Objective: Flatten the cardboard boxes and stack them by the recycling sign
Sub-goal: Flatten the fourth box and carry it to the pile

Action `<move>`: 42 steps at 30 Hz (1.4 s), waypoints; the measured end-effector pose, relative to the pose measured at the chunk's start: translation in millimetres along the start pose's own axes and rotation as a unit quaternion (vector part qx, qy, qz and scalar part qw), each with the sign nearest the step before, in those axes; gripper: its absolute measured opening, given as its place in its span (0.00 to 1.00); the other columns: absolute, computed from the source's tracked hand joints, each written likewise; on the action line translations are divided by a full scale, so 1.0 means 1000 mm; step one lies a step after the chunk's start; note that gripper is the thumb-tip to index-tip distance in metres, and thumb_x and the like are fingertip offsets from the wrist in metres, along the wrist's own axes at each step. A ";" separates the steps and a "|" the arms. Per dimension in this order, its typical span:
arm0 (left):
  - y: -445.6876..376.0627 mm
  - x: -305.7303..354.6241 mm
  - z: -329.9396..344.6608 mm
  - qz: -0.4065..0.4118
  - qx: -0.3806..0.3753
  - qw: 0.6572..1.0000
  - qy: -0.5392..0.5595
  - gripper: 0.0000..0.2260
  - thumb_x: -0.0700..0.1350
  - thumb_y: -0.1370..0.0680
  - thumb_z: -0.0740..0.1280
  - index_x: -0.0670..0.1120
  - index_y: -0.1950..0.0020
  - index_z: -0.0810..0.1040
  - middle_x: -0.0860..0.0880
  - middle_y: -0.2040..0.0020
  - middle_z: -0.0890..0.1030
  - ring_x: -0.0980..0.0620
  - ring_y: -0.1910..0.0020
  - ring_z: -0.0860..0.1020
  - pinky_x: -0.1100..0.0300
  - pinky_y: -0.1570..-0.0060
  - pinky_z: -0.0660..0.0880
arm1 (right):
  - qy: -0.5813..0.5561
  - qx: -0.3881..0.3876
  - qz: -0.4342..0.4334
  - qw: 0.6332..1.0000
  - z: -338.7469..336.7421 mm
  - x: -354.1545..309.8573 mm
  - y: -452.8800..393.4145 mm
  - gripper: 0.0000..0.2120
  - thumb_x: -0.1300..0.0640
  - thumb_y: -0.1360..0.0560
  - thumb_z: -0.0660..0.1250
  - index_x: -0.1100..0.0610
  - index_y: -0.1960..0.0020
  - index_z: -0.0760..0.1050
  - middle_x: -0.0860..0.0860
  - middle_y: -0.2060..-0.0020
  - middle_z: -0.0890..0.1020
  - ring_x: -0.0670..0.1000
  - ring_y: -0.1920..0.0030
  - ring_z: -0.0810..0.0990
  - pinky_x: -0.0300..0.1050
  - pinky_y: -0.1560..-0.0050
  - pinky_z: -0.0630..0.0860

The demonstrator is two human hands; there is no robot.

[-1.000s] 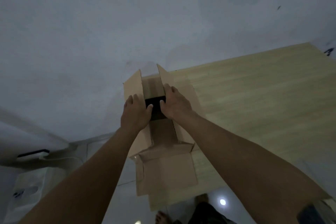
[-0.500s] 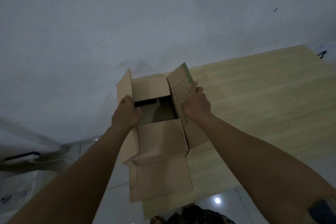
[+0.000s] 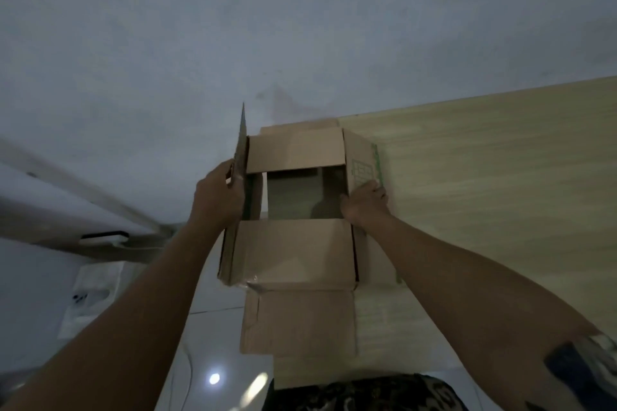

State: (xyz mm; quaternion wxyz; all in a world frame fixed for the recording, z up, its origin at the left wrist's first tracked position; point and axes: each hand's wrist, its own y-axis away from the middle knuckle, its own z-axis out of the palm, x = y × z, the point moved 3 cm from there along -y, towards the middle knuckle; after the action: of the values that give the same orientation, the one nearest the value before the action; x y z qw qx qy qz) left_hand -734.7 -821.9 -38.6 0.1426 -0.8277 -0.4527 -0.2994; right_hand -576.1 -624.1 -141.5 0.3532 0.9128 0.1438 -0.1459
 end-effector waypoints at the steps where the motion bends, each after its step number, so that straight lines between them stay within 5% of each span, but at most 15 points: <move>1: -0.003 -0.002 -0.006 -0.004 0.016 1.000 -0.021 0.12 0.42 0.18 0.60 0.44 0.37 0.77 0.51 0.49 0.78 0.53 0.56 0.76 0.68 0.62 0.67 | -0.003 -0.008 -0.012 1.000 0.002 -0.001 -0.002 0.42 0.44 0.18 0.57 0.66 0.22 0.36 0.63 0.22 0.47 0.62 0.22 0.48 0.56 0.23 0.54; 6: -0.014 -0.028 -0.027 -0.067 0.046 0.987 -0.136 0.14 0.46 0.18 0.60 0.43 0.34 0.67 0.43 0.52 0.79 0.52 0.68 0.75 0.60 0.72 0.69 | -0.028 0.001 -0.041 0.999 0.005 0.000 -0.007 0.34 0.49 0.17 0.56 0.68 0.22 0.47 0.66 0.24 0.59 0.63 0.26 0.62 0.52 0.27 0.63; 8: -0.015 -0.041 -0.022 -0.101 0.042 0.977 -0.185 0.28 0.50 0.19 0.60 0.43 0.23 0.53 0.42 0.43 0.76 0.47 0.58 0.77 0.54 0.65 0.70 | -0.036 0.011 -0.047 0.998 0.007 -0.001 -0.009 0.32 0.50 0.17 0.56 0.68 0.22 0.51 0.66 0.26 0.62 0.64 0.27 0.65 0.50 0.29 0.65; 11: -0.018 -0.063 -0.010 -0.126 0.034 0.969 -0.212 0.42 0.59 0.22 0.62 0.41 0.21 0.40 0.38 0.30 0.65 0.38 0.39 0.71 0.44 0.49 0.71 | -0.051 0.032 -0.053 0.997 0.007 0.001 -0.012 0.28 0.51 0.17 0.57 0.68 0.25 0.57 0.67 0.29 0.67 0.64 0.30 0.68 0.47 0.34 0.67; 14: -0.028 -0.089 0.008 -0.203 -0.031 0.969 -0.139 0.53 0.72 0.28 0.60 0.42 0.22 0.36 0.42 0.21 0.50 0.37 0.27 0.61 0.37 0.33 0.63 | -0.056 0.047 -0.055 0.996 0.008 0.001 -0.012 0.25 0.51 0.17 0.58 0.67 0.29 0.62 0.67 0.32 0.70 0.64 0.33 0.71 0.47 0.38 0.69; 19: -0.043 -0.100 0.039 -0.275 -0.104 0.954 -0.052 0.63 0.79 0.37 0.61 0.40 0.22 0.35 0.41 0.20 0.39 0.39 0.22 0.41 0.36 0.26 0.47 | -0.075 0.056 -0.049 0.994 0.007 0.001 -0.010 0.23 0.51 0.18 0.59 0.64 0.28 0.63 0.64 0.31 0.70 0.63 0.32 0.71 0.47 0.37 0.69; 22: -0.049 -0.115 0.057 -0.270 -0.168 0.948 0.024 0.57 0.75 0.38 0.66 0.44 0.21 0.49 0.40 0.23 0.56 0.37 0.24 0.56 0.36 0.30 0.59 | -0.125 0.047 -0.052 0.990 0.009 0.002 -0.009 0.24 0.53 0.18 0.60 0.62 0.26 0.61 0.61 0.29 0.69 0.60 0.31 0.70 0.45 0.36 0.67; 25: -0.045 -0.116 0.069 -0.267 -0.218 0.930 0.125 0.37 0.67 0.30 0.61 0.48 0.27 0.62 0.46 0.41 0.74 0.44 0.41 0.74 0.45 0.42 0.72 | -0.152 0.044 -0.058 0.986 0.010 0.002 -0.006 0.27 0.52 0.18 0.61 0.60 0.23 0.59 0.59 0.27 0.68 0.58 0.29 0.68 0.43 0.34 0.65; 28: -0.047 -0.112 0.079 -0.228 -0.241 0.932 0.146 0.24 0.56 0.18 0.55 0.45 0.26 0.60 0.53 0.54 0.72 0.49 0.47 0.70 0.54 0.47 0.66 | -0.134 0.076 -0.053 0.987 0.008 0.001 -0.001 0.26 0.52 0.19 0.62 0.62 0.26 0.62 0.60 0.29 0.69 0.59 0.30 0.69 0.44 0.36 0.66; 31: -0.049 -0.104 0.071 -0.154 -0.203 0.963 0.088 0.27 0.59 0.19 0.57 0.43 0.26 0.62 0.47 0.39 0.73 0.46 0.42 0.73 0.52 0.44 0.69 | -0.082 0.193 -0.088 0.974 0.002 -0.002 0.011 0.21 0.52 0.20 0.65 0.64 0.33 0.69 0.62 0.33 0.72 0.61 0.32 0.70 0.46 0.37 0.67; 35: -0.056 -0.086 0.054 0.079 -0.037 0.990 -0.112 0.34 0.60 0.25 0.65 0.44 0.26 0.61 0.39 0.25 0.62 0.38 0.26 0.62 0.39 0.31 0.63 | 0.037 0.362 -0.251 0.897 0.004 -0.018 0.047 0.20 0.51 0.21 0.66 0.61 0.33 0.74 0.59 0.35 0.76 0.59 0.34 0.73 0.53 0.35 0.70; 37: -0.057 -0.068 0.053 0.181 -0.016 0.968 -0.171 0.35 0.58 0.24 0.67 0.45 0.23 0.59 0.39 0.23 0.60 0.39 0.24 0.57 0.40 0.29 0.57 | 0.075 0.328 -0.307 0.890 0.008 -0.031 0.061 0.16 0.51 0.21 0.65 0.58 0.38 0.79 0.57 0.44 0.82 0.58 0.43 0.79 0.50 0.44 0.74; 39: -0.064 -0.054 0.058 0.238 -0.039 0.948 -0.206 0.34 0.57 0.24 0.67 0.48 0.22 0.59 0.42 0.22 0.59 0.41 0.23 0.56 0.41 0.27 0.53 | 0.115 0.200 -0.290 0.929 0.015 -0.041 0.069 0.17 0.46 0.18 0.58 0.54 0.39 0.80 0.55 0.50 0.83 0.57 0.50 0.81 0.47 0.55 0.74; 42: -0.082 -0.040 0.067 0.284 -0.077 0.926 -0.238 0.30 0.55 0.25 0.69 0.48 0.25 0.66 0.43 0.25 0.66 0.42 0.25 0.63 0.41 0.30 0.61 | 0.162 0.081 -0.235 0.955 0.020 -0.047 0.074 0.25 0.41 0.17 0.50 0.55 0.44 0.80 0.58 0.52 0.82 0.59 0.52 0.81 0.48 0.58 0.70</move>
State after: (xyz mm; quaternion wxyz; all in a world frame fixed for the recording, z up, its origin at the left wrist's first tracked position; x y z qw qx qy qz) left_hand -795.0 -769.6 -118.7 0.0455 -0.9770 -0.1950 -0.0741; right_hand -595.5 -697.7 -94.2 0.2059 0.8901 0.3975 -0.0858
